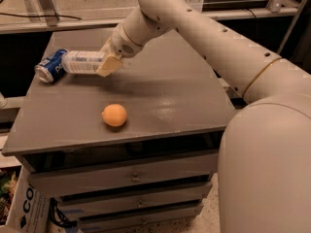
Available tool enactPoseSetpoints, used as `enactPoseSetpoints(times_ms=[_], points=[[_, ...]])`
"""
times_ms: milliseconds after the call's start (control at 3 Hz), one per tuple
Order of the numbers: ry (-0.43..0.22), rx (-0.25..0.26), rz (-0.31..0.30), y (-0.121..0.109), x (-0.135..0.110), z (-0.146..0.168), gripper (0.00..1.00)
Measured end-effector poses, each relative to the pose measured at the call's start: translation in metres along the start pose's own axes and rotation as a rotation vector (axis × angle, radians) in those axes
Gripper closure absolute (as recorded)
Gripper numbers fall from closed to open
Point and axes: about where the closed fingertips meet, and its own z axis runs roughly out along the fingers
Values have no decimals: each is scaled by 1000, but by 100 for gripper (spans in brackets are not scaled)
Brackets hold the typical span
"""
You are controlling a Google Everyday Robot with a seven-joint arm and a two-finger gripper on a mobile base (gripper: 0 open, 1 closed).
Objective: Move blue plastic bottle near pepsi can
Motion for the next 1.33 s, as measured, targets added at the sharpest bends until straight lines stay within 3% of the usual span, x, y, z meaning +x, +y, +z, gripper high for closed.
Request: enactPoseSetpoints(times_ms=[1000,1333], points=[[-17,-14,17,-1,7,20,100],[-4,-23,43,0,17,29,82]])
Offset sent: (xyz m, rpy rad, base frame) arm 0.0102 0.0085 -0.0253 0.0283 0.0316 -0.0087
